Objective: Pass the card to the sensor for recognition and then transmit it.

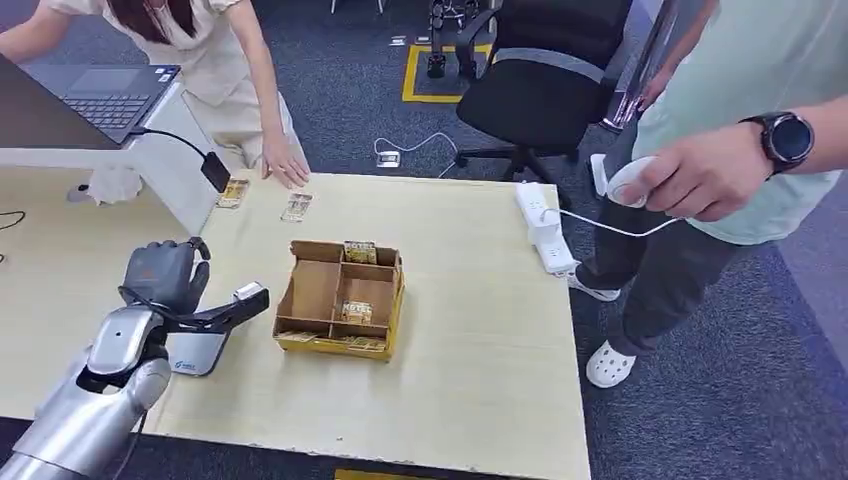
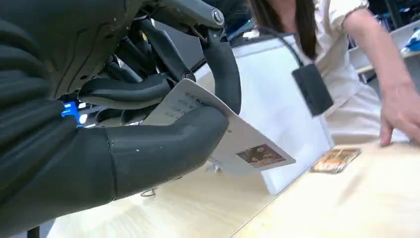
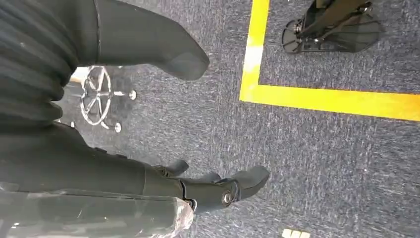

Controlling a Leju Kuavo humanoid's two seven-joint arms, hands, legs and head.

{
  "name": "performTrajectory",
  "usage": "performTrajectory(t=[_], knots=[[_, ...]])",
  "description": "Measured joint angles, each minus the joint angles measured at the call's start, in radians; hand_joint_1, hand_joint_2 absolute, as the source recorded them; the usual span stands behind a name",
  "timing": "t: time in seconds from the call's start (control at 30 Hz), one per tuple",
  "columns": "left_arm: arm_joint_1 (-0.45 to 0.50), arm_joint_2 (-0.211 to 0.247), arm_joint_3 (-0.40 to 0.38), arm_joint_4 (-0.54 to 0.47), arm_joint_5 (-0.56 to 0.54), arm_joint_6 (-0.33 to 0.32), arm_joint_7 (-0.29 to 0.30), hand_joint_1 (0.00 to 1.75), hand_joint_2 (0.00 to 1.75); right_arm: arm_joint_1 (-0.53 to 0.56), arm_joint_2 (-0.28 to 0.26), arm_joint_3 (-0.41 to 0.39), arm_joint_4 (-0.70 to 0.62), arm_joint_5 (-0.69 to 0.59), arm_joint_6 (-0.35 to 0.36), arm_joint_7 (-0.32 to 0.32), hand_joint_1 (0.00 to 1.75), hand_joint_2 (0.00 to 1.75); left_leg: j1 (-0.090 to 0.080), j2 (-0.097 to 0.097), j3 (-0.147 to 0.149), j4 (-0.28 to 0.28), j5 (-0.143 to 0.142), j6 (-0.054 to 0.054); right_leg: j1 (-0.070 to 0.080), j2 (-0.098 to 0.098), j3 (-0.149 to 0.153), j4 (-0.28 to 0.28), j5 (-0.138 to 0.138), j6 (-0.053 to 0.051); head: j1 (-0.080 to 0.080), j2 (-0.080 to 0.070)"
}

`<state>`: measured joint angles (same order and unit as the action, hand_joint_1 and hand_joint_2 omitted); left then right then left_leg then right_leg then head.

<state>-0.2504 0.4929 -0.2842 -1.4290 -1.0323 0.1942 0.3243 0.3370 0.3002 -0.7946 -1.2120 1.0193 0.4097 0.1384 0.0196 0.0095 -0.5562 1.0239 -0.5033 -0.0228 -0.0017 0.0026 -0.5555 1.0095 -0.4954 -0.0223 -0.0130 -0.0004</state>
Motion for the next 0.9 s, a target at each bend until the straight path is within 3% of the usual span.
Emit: performTrajectory(t=[0.1,0.33,0.9], knots=[[0.034,0.001,0.015,0.002,-0.007,0.0,0.003,1.75,1.75,0.008,0.0,0.005,-0.009,-0.015,0.002,0.013,0.0,1.75,0.0,-0.001,0.0,0.0,0.0,0.0,0.0,0.0,0.0,0.0,0.0,0.0,0.0,0.0],[0.09,0.002,0.045,0.005,-0.026,-0.01,0.007,1.48,1.75,0.02,0.0,0.02,-0.031,-0.035,0.005,0.03,0.0,1.75,0.0,0.0,-0.001,0.0,0.0,0.0,0.0,0.0,-0.001,0.0,0.0,0.0,0.0,0.0],[0.154,0.002,0.07,0.018,-0.059,-0.03,0.007,1.52,1.75,0.03,0.0,0.034,-0.047,-0.047,0.005,0.039,0.0,1.75,0.0,-0.001,-0.001,0.0,0.0,0.0,0.0,-0.001,0.0,0.0,0.0,0.0,0.0,0.0]])
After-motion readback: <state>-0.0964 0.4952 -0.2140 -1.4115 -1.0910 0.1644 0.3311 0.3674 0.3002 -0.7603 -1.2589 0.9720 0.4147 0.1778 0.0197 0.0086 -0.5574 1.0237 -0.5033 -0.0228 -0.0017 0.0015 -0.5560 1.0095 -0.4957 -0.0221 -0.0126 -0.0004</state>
